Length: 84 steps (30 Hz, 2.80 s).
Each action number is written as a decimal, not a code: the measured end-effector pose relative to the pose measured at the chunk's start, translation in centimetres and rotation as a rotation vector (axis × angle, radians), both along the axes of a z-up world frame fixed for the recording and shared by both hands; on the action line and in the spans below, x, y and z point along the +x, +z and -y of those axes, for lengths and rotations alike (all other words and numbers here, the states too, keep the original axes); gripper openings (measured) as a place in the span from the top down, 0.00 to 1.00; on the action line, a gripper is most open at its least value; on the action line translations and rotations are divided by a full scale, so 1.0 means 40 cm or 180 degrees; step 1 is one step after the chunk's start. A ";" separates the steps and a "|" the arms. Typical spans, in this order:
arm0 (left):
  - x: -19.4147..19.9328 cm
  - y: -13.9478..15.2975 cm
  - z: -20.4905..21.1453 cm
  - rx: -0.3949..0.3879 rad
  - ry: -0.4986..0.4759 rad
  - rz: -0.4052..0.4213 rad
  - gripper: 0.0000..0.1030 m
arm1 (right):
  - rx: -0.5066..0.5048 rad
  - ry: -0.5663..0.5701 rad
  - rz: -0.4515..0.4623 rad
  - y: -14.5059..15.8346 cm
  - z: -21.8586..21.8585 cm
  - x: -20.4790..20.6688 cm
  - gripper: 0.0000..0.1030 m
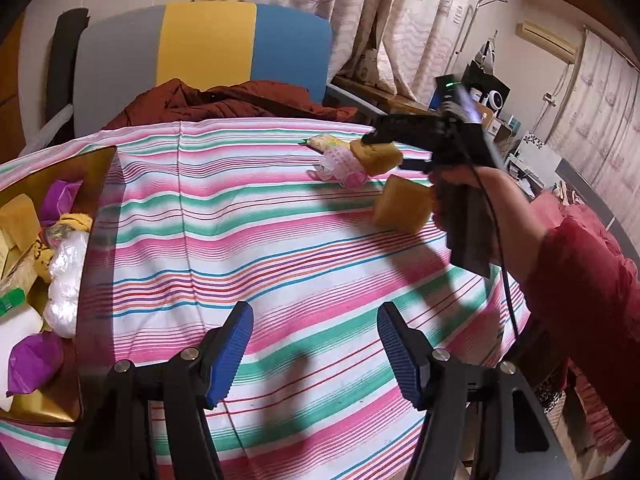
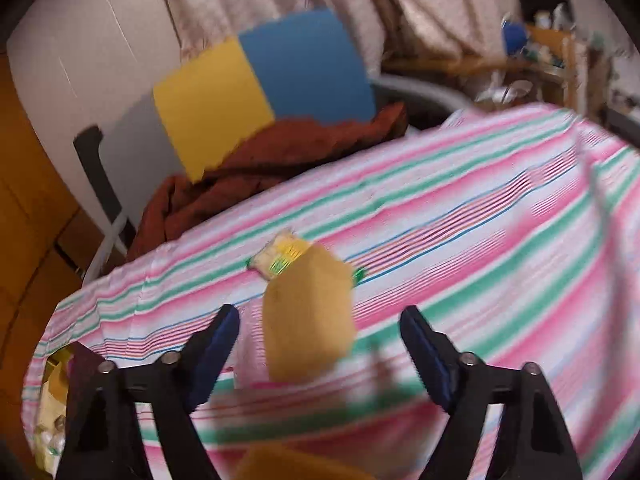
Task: Organize objects
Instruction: 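Grasp the pink container with the left tool while the right tool holds the sponge, then carry the pink container and sponge block over the gold tin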
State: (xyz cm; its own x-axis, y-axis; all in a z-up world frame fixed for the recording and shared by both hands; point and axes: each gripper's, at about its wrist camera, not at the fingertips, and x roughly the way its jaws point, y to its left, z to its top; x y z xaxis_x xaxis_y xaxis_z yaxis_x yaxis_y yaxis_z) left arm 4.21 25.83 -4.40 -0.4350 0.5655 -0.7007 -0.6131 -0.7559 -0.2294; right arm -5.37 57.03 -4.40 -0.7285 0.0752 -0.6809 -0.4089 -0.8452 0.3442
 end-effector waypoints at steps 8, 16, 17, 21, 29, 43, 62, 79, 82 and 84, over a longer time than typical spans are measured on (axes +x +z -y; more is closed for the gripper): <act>-0.026 -0.009 0.019 0.0061 0.0124 0.0084 0.37 | -0.0219 0.0206 -0.0128 -0.016 0.027 -0.020 0.63; -0.073 0.006 0.046 0.0186 0.0389 0.0076 0.37 | -0.0776 0.0667 -0.0623 0.042 0.163 0.049 0.65; -0.077 0.008 0.051 0.0175 0.0421 0.0050 0.37 | -0.0957 0.0745 -0.0655 0.025 0.185 0.057 0.65; -0.087 0.010 0.064 0.0193 0.0482 0.0064 0.37 | -0.1692 0.0996 -0.0722 -0.058 0.235 0.074 0.65; -0.132 -0.010 -0.045 0.0145 0.0140 0.0061 0.31 | -0.2142 0.0758 -0.0843 -0.117 0.199 0.117 0.66; -0.233 -0.059 -0.177 0.0076 0.0171 0.0159 0.33 | -0.1966 0.0565 -0.0877 -0.090 0.141 0.171 0.66; -0.168 -0.069 -0.153 0.0139 -0.0149 -0.0211 0.81 | -0.1659 0.0467 -0.1168 -0.036 0.199 0.254 0.70; -0.129 -0.076 -0.013 0.0824 0.0006 0.0293 0.93 | -0.1755 0.0293 -0.1105 -0.032 0.190 0.296 0.70; -0.116 -0.071 0.017 0.0888 0.0024 0.0341 0.93 | -0.1737 0.0329 -0.1063 -0.033 0.204 0.296 0.70; -0.117 -0.071 0.037 0.0950 0.0040 0.0381 0.93 | -0.1699 0.0358 -0.1032 -0.033 0.216 0.297 0.70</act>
State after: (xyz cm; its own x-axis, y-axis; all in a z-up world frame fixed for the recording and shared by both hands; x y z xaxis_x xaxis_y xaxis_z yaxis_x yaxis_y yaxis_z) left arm -0.48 24.34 -7.24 -0.3679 0.7488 -0.5513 -0.5594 -0.6518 -0.5120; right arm 6.50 48.39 -5.71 -0.8877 -0.3028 -0.3468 -0.1317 -0.5546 0.8216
